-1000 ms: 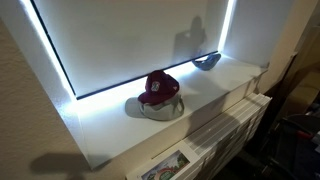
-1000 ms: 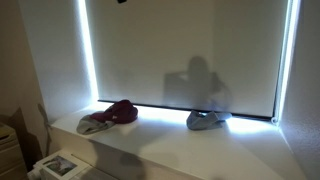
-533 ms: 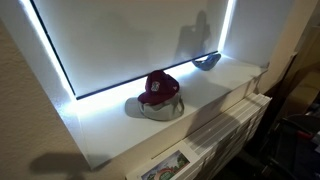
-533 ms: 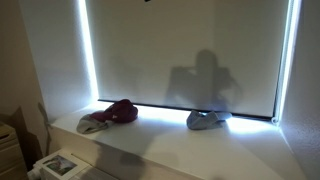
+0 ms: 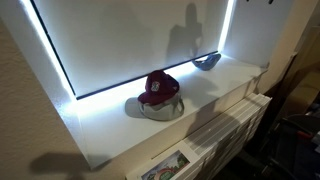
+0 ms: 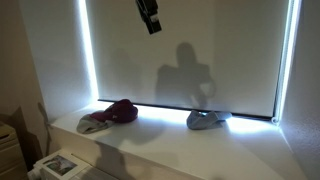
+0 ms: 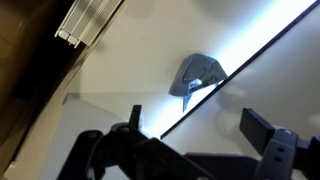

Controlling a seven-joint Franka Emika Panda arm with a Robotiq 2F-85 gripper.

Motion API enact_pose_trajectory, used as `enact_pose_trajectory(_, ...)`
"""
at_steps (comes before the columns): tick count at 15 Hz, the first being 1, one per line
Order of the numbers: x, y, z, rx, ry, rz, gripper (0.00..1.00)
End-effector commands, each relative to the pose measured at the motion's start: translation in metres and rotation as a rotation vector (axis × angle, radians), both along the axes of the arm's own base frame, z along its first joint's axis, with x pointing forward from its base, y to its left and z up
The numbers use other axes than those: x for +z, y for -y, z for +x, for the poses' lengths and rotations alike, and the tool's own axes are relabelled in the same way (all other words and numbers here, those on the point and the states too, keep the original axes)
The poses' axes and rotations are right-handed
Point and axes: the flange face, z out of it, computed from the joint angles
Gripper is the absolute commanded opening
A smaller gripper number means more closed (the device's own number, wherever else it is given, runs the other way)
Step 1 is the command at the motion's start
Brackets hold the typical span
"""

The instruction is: Put the white cap on the rest of the caps

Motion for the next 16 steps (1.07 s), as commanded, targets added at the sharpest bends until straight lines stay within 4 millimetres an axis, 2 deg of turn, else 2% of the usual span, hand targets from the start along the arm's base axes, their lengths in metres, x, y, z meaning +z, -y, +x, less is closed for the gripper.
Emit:
enact_pose_trajectory(1, -0.055, 0.014, 0.072, -0.149, -0.109, -0.037, 1.0)
enact_pose_trajectory(4, -0.098, 0.024, 0.124, -0.282, -0.211, -0.066, 1.0)
enact_pose_trajectory(6, -0.124, 0.032, 0.147, -0.351, -0.299, -0.067, 1.0)
enact_pose_trajectory(8, -0.155, 0.043, 0.165, -0.301, -0.422, 0.004, 1.0)
enact_pose_trajectory(9, -0.137, 0.029, 0.142, -0.32, -0.34, -0.028, 1.0)
enact_pose_trajectory(11, -0.152, 0.032, 0.152, -0.32, -0.362, -0.029, 1.0)
enact_pose_trajectory(13, -0.146, 0.033, 0.15, -0.323, -0.354, -0.032, 1.0)
enact_pose_trajectory(14, -0.139, 0.025, 0.14, -0.316, -0.31, -0.035, 1.0)
enact_pose_trajectory(15, -0.118, 0.031, 0.097, -0.387, -0.229, 0.046, 1.0)
enact_pose_trajectory(16, -0.117, 0.038, 0.087, -0.428, -0.241, 0.088, 1.0)
